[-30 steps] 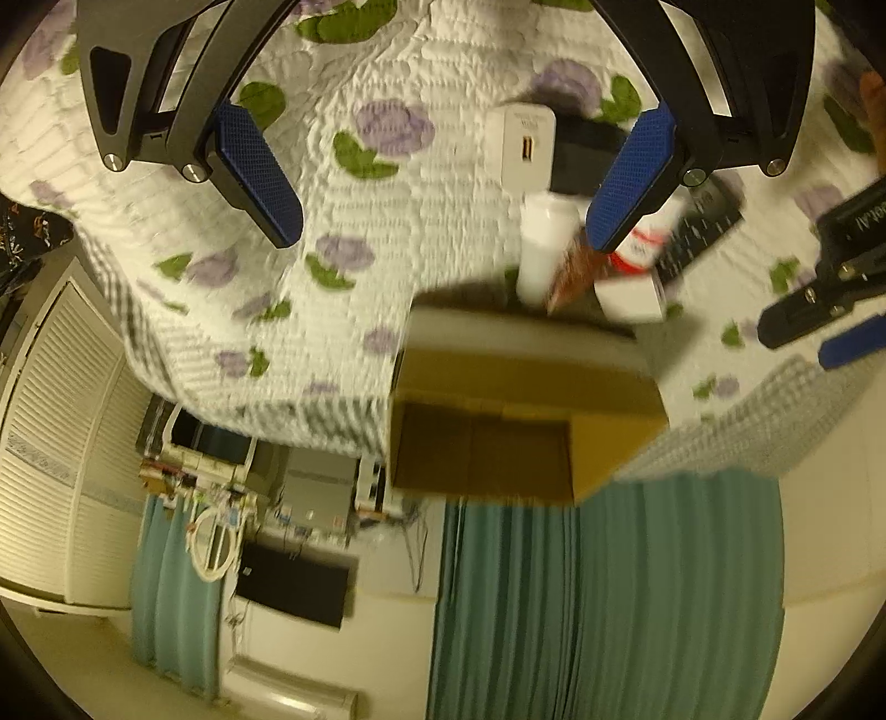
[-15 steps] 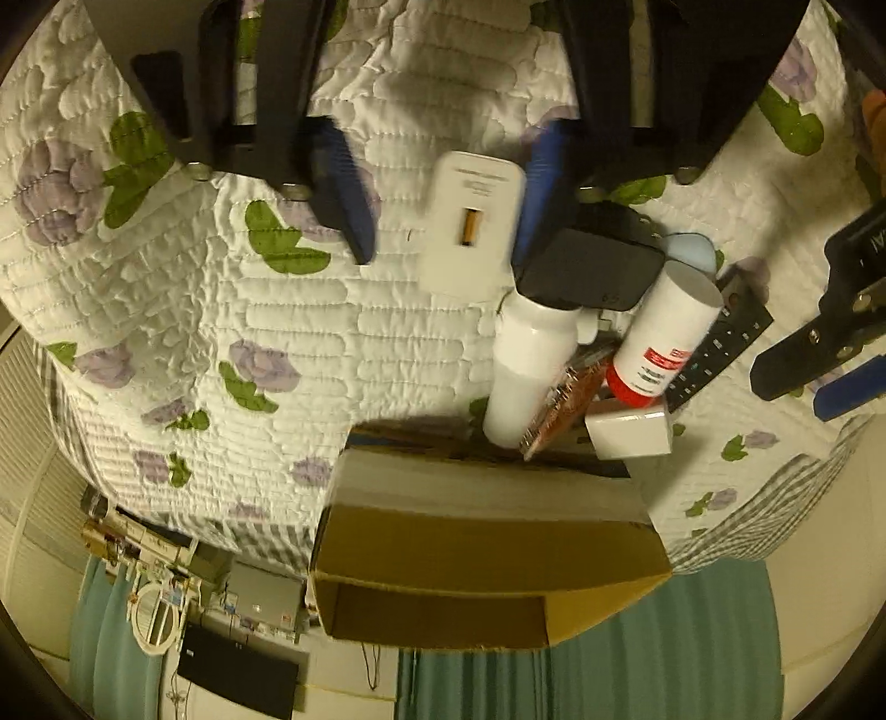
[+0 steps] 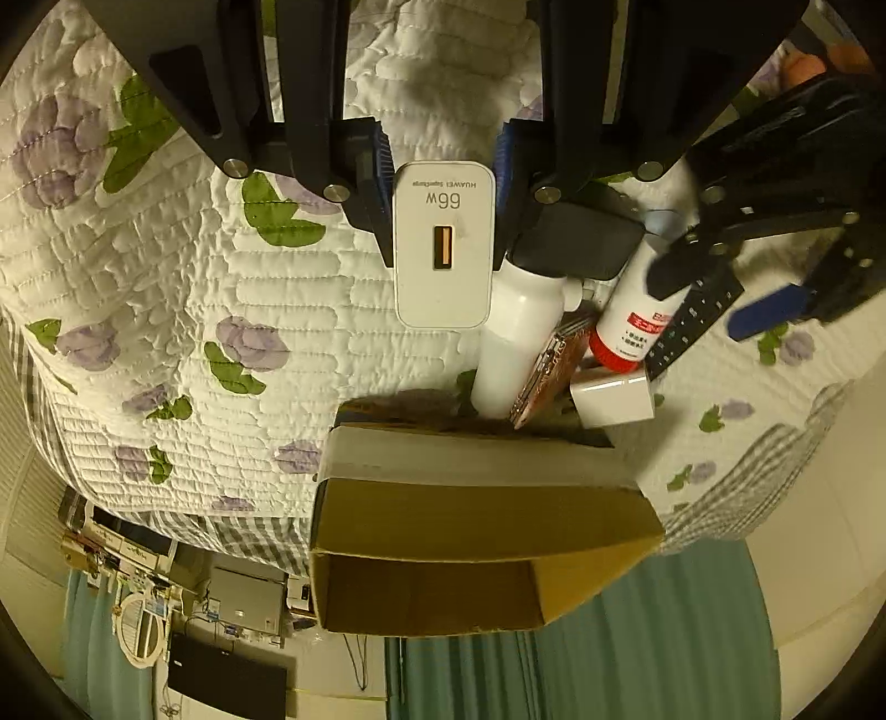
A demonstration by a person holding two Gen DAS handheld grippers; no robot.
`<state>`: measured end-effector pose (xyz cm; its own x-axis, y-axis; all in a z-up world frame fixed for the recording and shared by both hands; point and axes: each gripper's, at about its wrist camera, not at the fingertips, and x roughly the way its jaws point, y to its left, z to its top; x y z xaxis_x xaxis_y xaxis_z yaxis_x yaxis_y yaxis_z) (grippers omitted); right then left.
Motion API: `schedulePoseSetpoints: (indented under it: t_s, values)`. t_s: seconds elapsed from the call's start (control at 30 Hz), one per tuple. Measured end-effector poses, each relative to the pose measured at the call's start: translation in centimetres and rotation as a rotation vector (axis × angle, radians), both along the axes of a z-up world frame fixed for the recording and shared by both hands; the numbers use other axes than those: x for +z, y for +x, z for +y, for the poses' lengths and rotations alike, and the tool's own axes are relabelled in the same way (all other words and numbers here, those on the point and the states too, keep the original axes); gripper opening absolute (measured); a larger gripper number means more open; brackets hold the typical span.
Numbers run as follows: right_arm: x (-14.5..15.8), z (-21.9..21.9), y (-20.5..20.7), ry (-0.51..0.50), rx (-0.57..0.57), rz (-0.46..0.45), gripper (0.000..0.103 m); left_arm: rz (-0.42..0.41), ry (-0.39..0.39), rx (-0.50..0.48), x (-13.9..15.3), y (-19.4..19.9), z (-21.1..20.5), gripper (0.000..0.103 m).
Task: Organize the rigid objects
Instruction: 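Grasp the white pill bottle with the left gripper while the right grasps the white wall charger, then carry both items over the box and release them inside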
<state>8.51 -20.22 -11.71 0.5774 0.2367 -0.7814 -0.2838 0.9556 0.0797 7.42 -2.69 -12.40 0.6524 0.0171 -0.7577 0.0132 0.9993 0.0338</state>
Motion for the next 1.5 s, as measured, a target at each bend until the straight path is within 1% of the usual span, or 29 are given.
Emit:
schedulePoseSetpoints:
  t_s: [0.03,0.07,0.1,0.13,0.23,0.27,0.33,0.47,0.6,0.67,0.73,0.83,1.0,1.07,1.13,1.23,1.27,1.33,1.4,1.5]
  values:
    - [-0.1,0.0,0.1,0.004,0.002,0.006,0.027,0.002,0.000,-0.003,-0.1,0.2,-0.2,0.065]
    - [-0.2,-0.1,0.0,0.008,0.004,0.010,0.027,0.004,0.004,-0.004,-0.2,0.4,-0.4,0.045]
    - [-0.3,-0.1,0.1,0.013,0.006,0.015,0.027,0.016,-0.015,-0.026,-0.5,0.7,-0.7,0.036]
    - [-0.3,-0.2,0.2,0.018,0.007,0.016,0.027,0.017,-0.007,-0.023,-0.7,0.9,-0.9,0.035]
    - [-0.4,-0.3,0.2,0.030,0.010,0.023,0.027,0.005,0.024,-0.027,-0.9,1.4,-1.5,0.036]
    - [-0.5,-0.3,0.2,0.032,0.010,0.025,0.027,0.007,0.034,-0.028,-1.1,1.7,-1.6,0.040]
    - [-0.6,-0.4,0.2,0.036,0.011,0.029,0.027,0.052,0.047,-0.026,-2.0,2.4,-1.6,0.042]
    - [-0.6,-0.5,0.2,0.040,0.010,0.030,0.027,0.052,0.026,-0.018,-2.2,2.6,-1.3,0.039]
    - [0.1,-0.5,-0.2,0.042,0.013,0.011,0.027,0.022,0.025,-0.013,-1.4,1.9,-1.2,0.037]
    - [0.9,-0.5,-0.7,0.036,0.015,-0.008,0.027,-0.008,0.020,-0.012,-0.3,1.2,-1.2,0.036]
    - [1.7,-0.5,-1.0,0.035,0.017,-0.027,0.027,-0.040,-0.002,-0.018,1.1,0.4,-1.3,0.036]
    - [3.6,-0.4,-1.7,0.023,0.024,-0.070,0.027,-0.091,-0.001,-0.021,3.3,-0.7,-1.5,0.036]
    - [7.7,-0.8,-1.4,0.022,0.039,-0.141,0.027,-0.155,-0.048,-0.030,7.1,-1.2,-1.4,0.036]
    - [9.5,-1.1,-0.5,0.028,0.044,-0.163,0.027,-0.176,-0.038,-0.031,8.6,-0.8,-1.4,0.036]
    - [10.9,-1.2,0.5,0.036,0.052,-0.183,0.027,-0.193,-0.023,-0.037,10.2,-0.1,-1.3,0.037]
    - [13.5,-1.0,2.7,0.027,0.070,-0.238,0.027,-0.225,-0.024,-0.042,12.7,2.0,-0.8,0.037]
    - [13.9,-0.9,3.1,0.024,0.074,-0.251,0.027,-0.233,-0.023,-0.042,13.2,2.5,-0.7,0.037]
    - [14.9,-0.5,4.8,0.024,0.082,-0.275,0.027,-0.251,-0.022,-0.032,14.3,4.8,-0.3,0.037]
    - [15.4,-0.2,6.8,0.030,0.086,-0.284,0.027,-0.256,-0.019,-0.014,14.5,7.0,0.2,0.037]
    - [15.5,0.6,9.8,0.015,0.092,-0.291,0.027,-0.246,-0.023,-0.001,13.8,11.0,0.8,0.037]
